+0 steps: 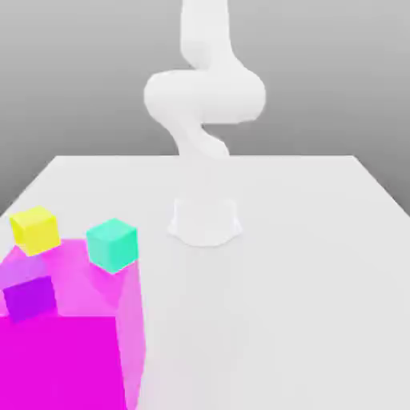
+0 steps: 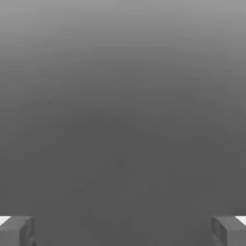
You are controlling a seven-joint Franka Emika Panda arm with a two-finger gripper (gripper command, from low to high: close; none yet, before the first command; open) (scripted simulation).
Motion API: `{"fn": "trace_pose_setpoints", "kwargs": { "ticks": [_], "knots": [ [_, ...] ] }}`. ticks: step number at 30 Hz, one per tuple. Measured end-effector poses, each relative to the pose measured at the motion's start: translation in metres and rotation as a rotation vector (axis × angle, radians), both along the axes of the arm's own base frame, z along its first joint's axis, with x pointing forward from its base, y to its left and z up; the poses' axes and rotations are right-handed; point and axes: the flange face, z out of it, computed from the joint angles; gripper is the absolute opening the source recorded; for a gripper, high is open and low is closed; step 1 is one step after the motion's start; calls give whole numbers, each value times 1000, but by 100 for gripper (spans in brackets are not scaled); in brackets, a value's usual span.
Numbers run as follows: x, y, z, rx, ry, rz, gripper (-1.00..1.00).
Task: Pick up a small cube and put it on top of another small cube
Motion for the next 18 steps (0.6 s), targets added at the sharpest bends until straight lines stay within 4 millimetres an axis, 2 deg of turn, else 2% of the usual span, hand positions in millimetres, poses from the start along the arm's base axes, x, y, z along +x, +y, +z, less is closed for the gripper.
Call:
{"fn": "trace_pose_setpoints", "kwargs": {
  "ticks": [2, 5, 9, 13, 18],
  "knots": [
    [20, -26, -29, 64, 46, -119, 0],
    [46, -71, -86, 154, 126, -318, 0],
    [60, -136, -170, 274, 224, -597, 0],
    [48, -198, -257, 395, 308, -884, 0],
    [0, -261, -364, 547, 398, -1252, 0]
  ]
}}
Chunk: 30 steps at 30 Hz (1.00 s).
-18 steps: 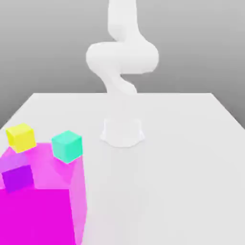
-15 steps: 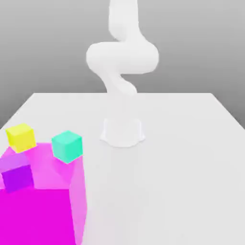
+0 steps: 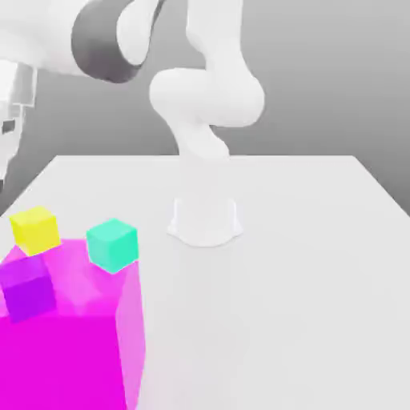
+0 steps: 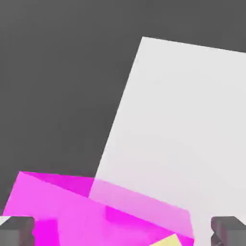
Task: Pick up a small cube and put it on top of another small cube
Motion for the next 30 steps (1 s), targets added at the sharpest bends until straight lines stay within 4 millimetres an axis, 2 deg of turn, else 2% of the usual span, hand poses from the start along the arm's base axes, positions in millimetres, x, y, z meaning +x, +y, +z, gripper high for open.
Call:
{"fn": "trace_pose_setpoints", "kwargs": {
  "ticks": [3, 6, 7, 9, 14, 15, 22, 28, 30],
  "knots": [
    [-43, -20, -63, 75, 68, -199, 0],
    [-91, -25, -121, 152, 136, -383, 0],
    [-104, -23, -132, 172, 149, -445, 0],
    [-112, -21, -152, 186, 159, -491, 0],
    [-114, -20, -202, 190, 163, -505, 0],
    [-115, -20, -208, 190, 163, -505, -100],
    [-115, -20, -207, 189, 162, -506, -100],
    [-114, -20, -153, 190, 161, -505, -100],
    [-87, -9, -138, 174, 147, -414, -100]
  ]
}}
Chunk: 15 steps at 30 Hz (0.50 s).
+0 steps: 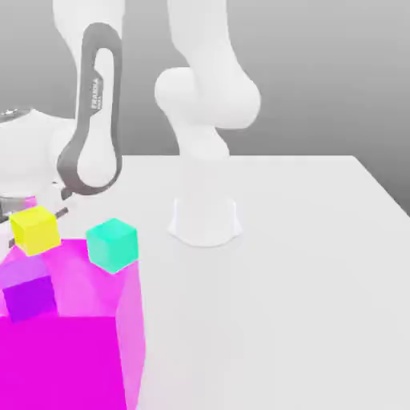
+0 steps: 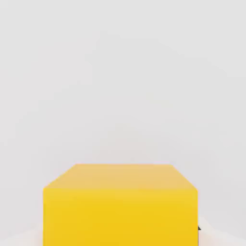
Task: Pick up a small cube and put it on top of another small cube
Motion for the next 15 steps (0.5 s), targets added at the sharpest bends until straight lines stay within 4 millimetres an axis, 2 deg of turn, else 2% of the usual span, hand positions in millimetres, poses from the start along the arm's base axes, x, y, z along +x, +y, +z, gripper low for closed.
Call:
{"fn": "trace_pose_setpoints", "kwargs": {
  "ticks": [3, 5, 8, 10, 13, 15],
  "knots": [
    [49, 0, 54, -62, -43, 197, -100],
    [77, 0, 102, -111, -69, 322, -100],
    [109, 9, 176, -181, -102, 491, -100],
    [122, 20, 216, -197, -109, 556, -100],
    [133, 39, 265, -199, -109, 611, -100],
    [137, 52, 277, -158, -92, 594, -100]
  ]
}}
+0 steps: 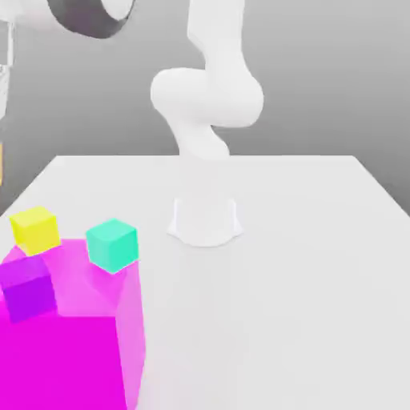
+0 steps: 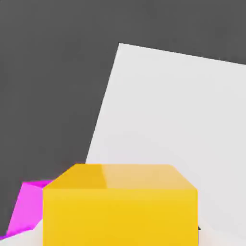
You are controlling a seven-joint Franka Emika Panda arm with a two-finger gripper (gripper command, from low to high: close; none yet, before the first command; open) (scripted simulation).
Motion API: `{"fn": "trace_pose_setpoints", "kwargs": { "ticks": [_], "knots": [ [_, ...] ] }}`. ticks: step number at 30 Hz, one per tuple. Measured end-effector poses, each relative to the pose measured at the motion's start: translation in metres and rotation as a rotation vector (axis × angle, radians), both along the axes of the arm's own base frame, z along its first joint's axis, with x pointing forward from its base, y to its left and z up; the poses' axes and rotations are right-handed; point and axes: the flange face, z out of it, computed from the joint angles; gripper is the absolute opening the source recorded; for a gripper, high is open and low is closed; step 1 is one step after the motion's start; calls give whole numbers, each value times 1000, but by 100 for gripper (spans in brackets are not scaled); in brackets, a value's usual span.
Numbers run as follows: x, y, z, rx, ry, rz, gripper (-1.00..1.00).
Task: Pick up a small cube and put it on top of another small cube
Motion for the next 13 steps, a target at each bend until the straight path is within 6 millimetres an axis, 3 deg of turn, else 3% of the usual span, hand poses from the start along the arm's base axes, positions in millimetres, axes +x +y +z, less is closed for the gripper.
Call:
{"fn": "trace_pose_setpoints", "kwargs": {
  "ticks": [4, 5, 9, 10, 13],
  "knots": [
    [6, 26, -5, 116, 101, -111, -100],
    [0, 19, -11, 127, 121, -154, -100],
    [-6, 11, -67, 137, 141, -196, -100],
    [-6, 12, -75, 137, 142, -197, 100],
    [-6, 12, -75, 137, 142, -197, 100]
  ]
}}
